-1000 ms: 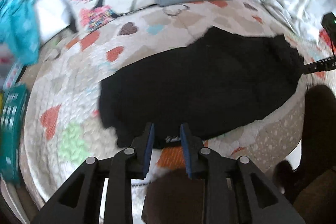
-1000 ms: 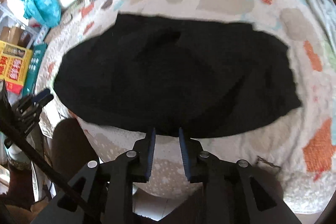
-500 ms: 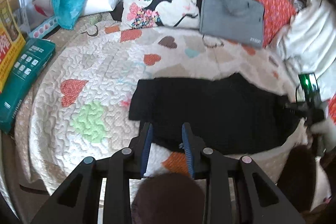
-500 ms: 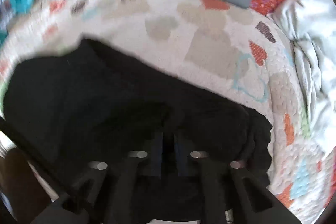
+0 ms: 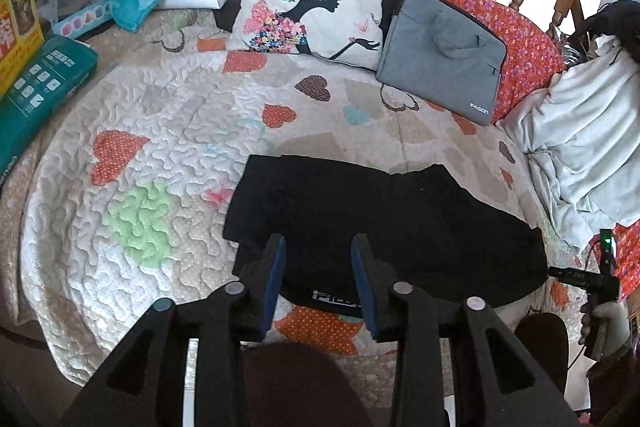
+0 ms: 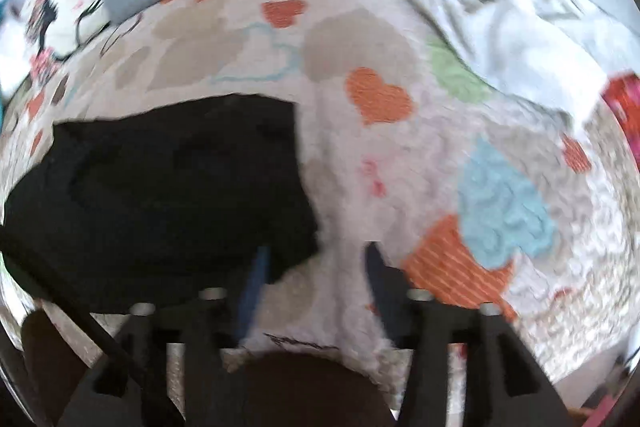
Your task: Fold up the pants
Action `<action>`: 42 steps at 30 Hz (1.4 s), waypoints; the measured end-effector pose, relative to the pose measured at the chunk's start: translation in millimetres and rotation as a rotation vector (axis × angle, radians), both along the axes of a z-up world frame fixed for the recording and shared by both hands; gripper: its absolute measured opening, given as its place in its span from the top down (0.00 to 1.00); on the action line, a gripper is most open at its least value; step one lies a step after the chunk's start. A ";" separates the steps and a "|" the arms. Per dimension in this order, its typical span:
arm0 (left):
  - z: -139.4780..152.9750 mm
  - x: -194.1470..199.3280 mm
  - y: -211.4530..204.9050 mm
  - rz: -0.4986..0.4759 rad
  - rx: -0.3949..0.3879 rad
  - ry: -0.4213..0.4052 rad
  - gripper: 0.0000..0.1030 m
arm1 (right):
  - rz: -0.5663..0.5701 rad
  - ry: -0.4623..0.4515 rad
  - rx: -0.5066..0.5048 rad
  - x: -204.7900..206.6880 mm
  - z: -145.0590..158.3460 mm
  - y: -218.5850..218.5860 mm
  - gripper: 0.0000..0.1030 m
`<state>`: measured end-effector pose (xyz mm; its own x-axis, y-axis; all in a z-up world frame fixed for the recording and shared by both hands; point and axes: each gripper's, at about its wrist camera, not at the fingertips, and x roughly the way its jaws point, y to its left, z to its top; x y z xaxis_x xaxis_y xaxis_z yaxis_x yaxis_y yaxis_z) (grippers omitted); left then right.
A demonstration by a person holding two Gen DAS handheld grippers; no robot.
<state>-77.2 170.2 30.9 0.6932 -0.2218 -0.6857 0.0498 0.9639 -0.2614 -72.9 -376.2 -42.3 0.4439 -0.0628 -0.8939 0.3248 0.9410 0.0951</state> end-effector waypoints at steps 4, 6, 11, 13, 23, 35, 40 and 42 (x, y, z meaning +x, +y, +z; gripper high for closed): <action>-0.4 -2.1 5.7 0.017 -0.019 0.010 0.63 | -0.138 -0.044 -0.075 -8.3 19.4 -15.0 0.37; 0.0 -2.3 5.5 0.019 -0.031 0.012 0.63 | -0.091 -0.117 -0.016 -2.3 32.0 -10.9 0.37; 7.0 -4.7 -1.6 0.021 -0.052 -0.003 0.63 | 0.192 -0.181 -0.037 52.5 37.7 44.0 0.39; 10.7 -6.7 -0.2 0.032 -0.051 -0.007 0.63 | 0.237 -0.099 -0.037 79.3 19.6 53.4 0.49; 0.9 -5.1 34.9 0.140 -0.135 0.021 0.60 | 0.143 -0.101 -0.068 100.8 14.8 31.2 0.83; -25.2 8.0 57.3 0.184 -0.212 0.073 0.57 | -0.152 -0.120 -0.083 53.5 44.6 -17.2 0.34; -41.1 59.0 55.3 0.157 -0.236 0.112 0.55 | 0.038 -0.222 -0.005 71.5 76.5 35.9 0.33; -54.7 78.5 54.9 0.155 -0.256 0.143 0.55 | 0.158 -0.219 0.063 88.3 74.0 70.7 0.33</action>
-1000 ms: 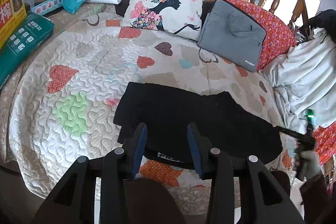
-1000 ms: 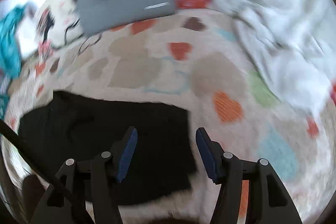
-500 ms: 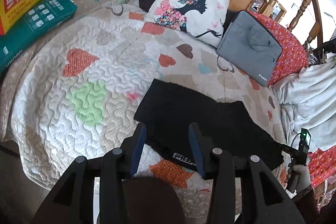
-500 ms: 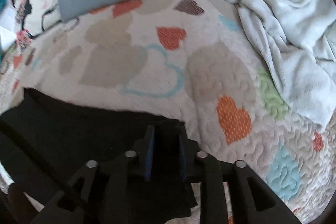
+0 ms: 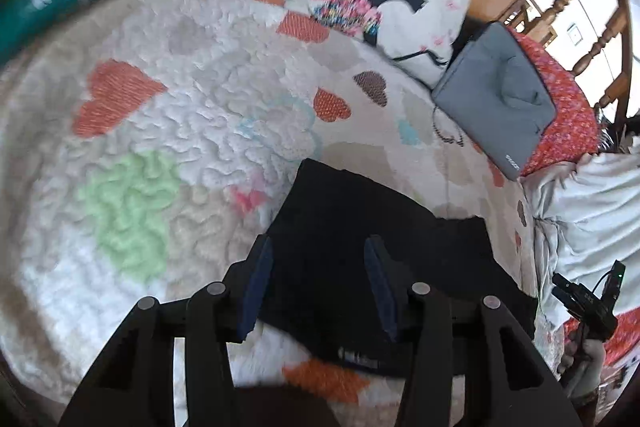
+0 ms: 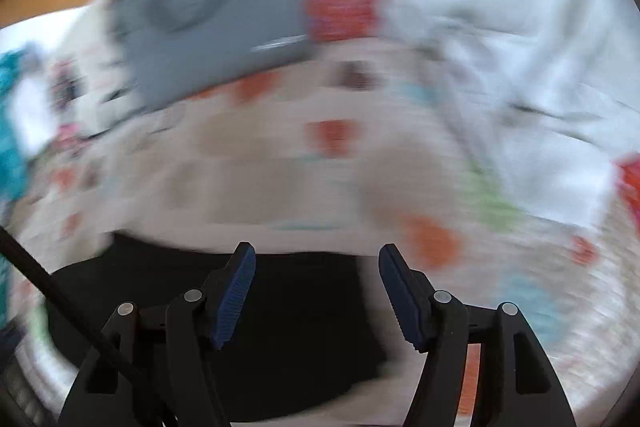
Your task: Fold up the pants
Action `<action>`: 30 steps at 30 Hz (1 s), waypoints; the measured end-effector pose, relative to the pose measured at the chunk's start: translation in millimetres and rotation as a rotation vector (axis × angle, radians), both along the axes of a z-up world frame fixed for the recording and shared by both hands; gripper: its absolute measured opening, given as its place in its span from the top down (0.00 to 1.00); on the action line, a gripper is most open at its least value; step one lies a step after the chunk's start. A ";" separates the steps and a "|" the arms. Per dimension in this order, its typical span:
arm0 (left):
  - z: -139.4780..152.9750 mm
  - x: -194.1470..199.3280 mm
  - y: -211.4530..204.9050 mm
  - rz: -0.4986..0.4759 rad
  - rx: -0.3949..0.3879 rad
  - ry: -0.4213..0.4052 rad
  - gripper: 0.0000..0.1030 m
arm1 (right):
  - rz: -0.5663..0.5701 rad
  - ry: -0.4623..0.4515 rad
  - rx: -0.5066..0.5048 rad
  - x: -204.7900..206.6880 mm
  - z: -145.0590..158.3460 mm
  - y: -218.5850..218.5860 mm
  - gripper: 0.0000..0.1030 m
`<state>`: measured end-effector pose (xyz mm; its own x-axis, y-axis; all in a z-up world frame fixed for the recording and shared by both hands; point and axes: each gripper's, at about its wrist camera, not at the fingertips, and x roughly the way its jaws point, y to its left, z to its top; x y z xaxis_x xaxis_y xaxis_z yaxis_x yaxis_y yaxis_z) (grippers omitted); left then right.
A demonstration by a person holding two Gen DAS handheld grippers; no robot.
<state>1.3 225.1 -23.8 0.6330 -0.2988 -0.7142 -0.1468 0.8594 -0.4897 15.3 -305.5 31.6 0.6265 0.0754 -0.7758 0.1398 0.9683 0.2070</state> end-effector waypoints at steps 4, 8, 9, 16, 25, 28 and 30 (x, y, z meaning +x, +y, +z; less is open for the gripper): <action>-20.0 26.7 -17.3 -0.083 0.003 0.075 0.84 | 0.252 0.018 0.041 38.0 -15.5 92.1 0.33; -14.6 21.1 -38.5 -0.138 0.124 0.106 0.99 | 0.374 0.106 0.024 79.8 -41.7 160.5 0.33; -12.8 18.1 -38.8 -0.142 0.125 0.113 1.00 | 0.381 0.125 0.006 92.4 -48.6 174.7 0.33; -16.9 2.0 -26.1 -0.158 0.079 0.176 1.00 | 0.443 0.236 -0.041 131.3 -73.2 210.4 0.92; -33.2 -13.0 -17.0 -0.157 0.012 0.242 1.00 | 0.254 0.225 -0.174 161.5 -79.8 189.6 0.94; -20.4 -23.9 -6.7 -0.144 -0.024 0.184 1.00 | 0.217 0.191 -0.175 152.7 -70.7 176.5 0.93; -9.1 -30.1 0.9 -0.127 -0.052 0.125 1.00 | 0.278 0.117 -0.156 131.1 -49.5 182.5 0.92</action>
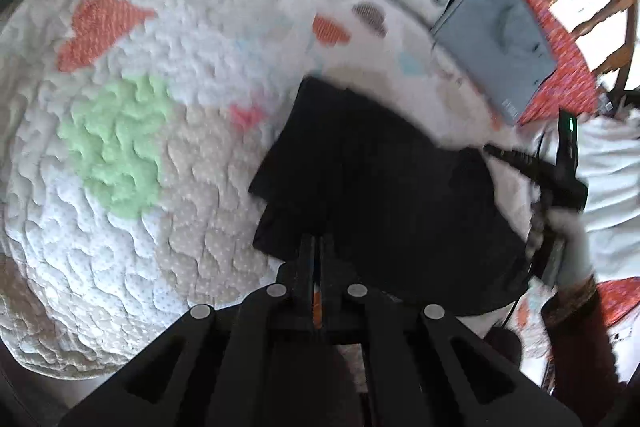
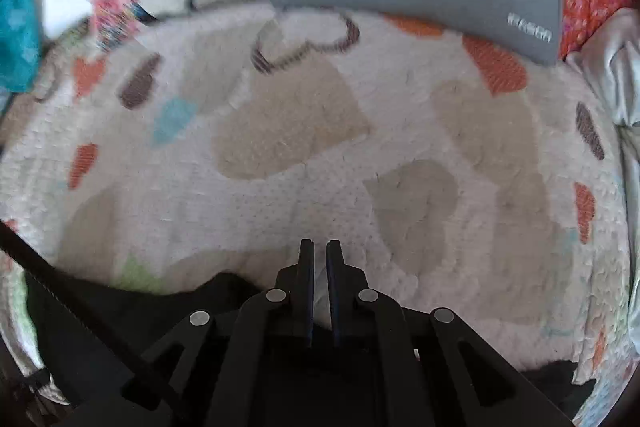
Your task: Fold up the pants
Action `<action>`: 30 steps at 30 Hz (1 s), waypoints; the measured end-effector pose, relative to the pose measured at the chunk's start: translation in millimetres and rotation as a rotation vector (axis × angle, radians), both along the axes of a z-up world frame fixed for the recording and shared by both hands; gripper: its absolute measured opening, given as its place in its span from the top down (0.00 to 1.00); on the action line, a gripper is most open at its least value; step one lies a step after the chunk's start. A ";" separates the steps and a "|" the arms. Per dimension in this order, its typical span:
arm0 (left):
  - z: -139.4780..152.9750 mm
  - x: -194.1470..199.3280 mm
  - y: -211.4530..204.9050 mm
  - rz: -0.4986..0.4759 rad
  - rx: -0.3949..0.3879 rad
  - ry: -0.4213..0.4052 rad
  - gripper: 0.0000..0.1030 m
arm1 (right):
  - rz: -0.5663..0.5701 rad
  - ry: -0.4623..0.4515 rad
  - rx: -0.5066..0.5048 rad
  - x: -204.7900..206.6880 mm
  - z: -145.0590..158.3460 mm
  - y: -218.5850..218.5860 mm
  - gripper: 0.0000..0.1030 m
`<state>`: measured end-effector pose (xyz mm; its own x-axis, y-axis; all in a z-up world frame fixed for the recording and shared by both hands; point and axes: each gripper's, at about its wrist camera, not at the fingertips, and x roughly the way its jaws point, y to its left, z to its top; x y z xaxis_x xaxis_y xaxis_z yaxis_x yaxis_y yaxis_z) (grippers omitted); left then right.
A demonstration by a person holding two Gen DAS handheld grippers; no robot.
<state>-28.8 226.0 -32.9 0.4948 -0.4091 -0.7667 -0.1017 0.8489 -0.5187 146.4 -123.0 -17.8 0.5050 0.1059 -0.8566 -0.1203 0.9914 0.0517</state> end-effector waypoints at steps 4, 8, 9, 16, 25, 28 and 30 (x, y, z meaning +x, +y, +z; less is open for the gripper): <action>10.3 2.4 4.1 0.051 -0.034 -0.038 0.95 | 0.099 -0.039 0.112 -43.5 22.4 9.2 0.62; 26.9 6.2 -28.9 -0.039 -0.010 -0.075 0.84 | 0.071 -0.010 0.292 -96.0 24.5 -18.1 0.62; 29.6 7.5 -42.3 -0.076 0.008 -0.085 0.76 | 0.050 -0.006 0.318 -110.6 25.4 -32.8 0.62; 65.5 28.2 -150.9 -0.347 0.081 -0.137 0.64 | -0.241 -0.054 0.283 -200.6 43.1 -165.1 0.55; 80.3 37.7 -319.1 -0.657 0.186 -0.159 0.58 | -0.425 -0.027 0.475 -251.6 8.4 -266.0 0.44; 71.8 42.1 -377.7 -0.757 0.220 -0.146 0.58 | -0.385 0.017 0.504 -248.5 -11.7 -267.0 0.43; 66.5 51.6 -413.4 -0.820 0.241 -0.142 0.57 | -0.361 0.045 0.525 -245.1 -22.9 -268.2 0.43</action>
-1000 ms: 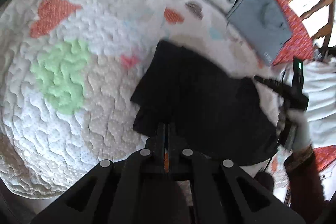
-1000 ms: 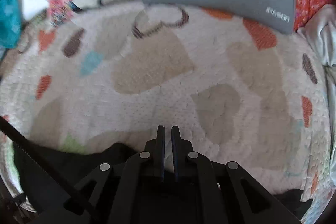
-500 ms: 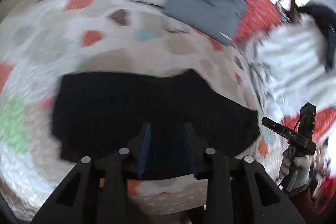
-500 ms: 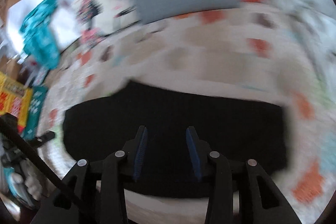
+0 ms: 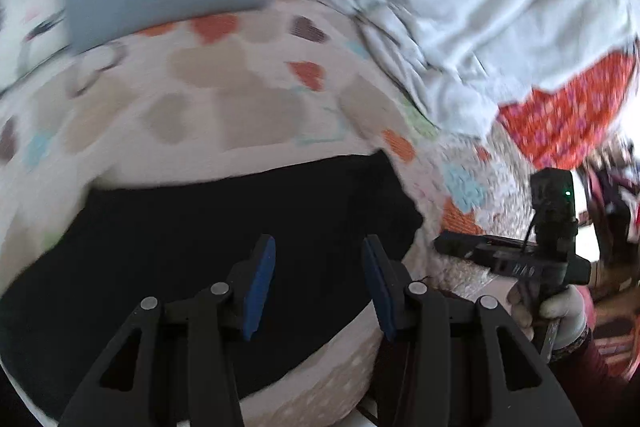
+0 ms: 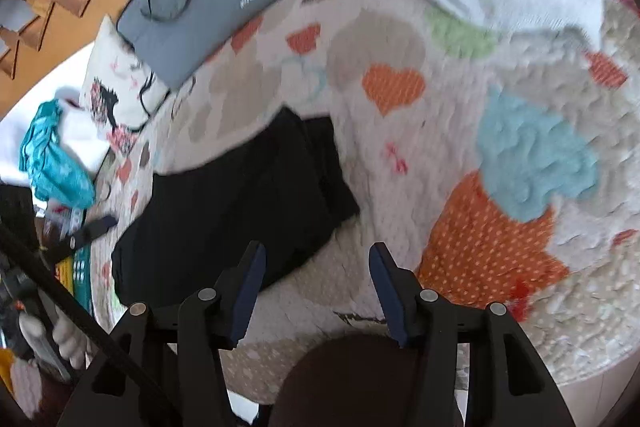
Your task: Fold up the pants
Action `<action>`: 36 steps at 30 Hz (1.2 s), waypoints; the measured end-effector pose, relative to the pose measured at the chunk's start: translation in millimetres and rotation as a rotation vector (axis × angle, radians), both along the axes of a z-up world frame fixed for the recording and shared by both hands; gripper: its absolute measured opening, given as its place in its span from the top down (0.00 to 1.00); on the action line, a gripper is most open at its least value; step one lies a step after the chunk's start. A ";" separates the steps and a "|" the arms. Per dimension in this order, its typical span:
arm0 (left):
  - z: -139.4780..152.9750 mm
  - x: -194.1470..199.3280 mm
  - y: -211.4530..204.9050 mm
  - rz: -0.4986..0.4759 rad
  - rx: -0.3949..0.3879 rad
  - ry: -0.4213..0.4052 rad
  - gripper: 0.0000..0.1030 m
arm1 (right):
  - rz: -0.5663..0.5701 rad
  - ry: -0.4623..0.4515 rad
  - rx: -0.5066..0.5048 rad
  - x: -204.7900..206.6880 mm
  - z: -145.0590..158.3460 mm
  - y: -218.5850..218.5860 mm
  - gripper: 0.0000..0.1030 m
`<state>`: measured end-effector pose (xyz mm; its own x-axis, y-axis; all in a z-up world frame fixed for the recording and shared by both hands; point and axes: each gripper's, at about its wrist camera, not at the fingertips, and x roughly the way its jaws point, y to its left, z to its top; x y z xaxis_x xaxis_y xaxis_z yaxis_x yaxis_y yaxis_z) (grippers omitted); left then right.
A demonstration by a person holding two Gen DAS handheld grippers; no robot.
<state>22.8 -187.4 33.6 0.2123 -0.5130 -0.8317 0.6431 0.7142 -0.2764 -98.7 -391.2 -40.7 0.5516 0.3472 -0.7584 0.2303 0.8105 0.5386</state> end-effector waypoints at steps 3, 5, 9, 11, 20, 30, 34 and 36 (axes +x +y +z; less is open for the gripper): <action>-15.3 16.2 -49.7 -0.088 0.047 -0.020 0.57 | 0.028 0.015 0.033 9.8 -15.8 -2.2 0.43; -27.9 27.7 -73.8 -0.114 0.073 -0.017 0.57 | 0.039 0.023 0.045 16.8 -25.6 -3.4 0.43; -46.6 54.8 -108.9 -0.124 0.078 -0.002 0.57 | 0.062 -0.004 0.066 25.9 -31.8 -4.2 0.34; -53.8 64.6 -122.7 -0.136 0.084 0.002 0.57 | 0.074 -0.032 0.065 29.5 -30.4 -4.3 0.33; -95.8 75.4 -174.2 -0.251 0.179 0.041 0.40 | 0.154 -0.078 0.079 60.1 -35.6 8.3 0.33; -70.7 66.6 -153.3 -0.239 0.117 0.063 0.95 | 0.138 -0.127 0.120 60.9 -27.7 16.1 0.79; -41.6 66.0 -108.4 -0.164 0.027 0.051 0.95 | 0.172 -0.174 0.140 64.0 -2.8 38.3 0.79; -29.0 67.6 -74.8 -0.103 -0.029 0.051 0.95 | 0.210 -0.188 0.124 68.0 8.9 57.4 0.79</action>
<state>90.4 -262.2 4.6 0.1153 -0.5543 -0.8243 0.6973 0.6361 -0.3302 -30.7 -333.9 -31.9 0.5844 0.5522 -0.5947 -0.0486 0.7553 0.6536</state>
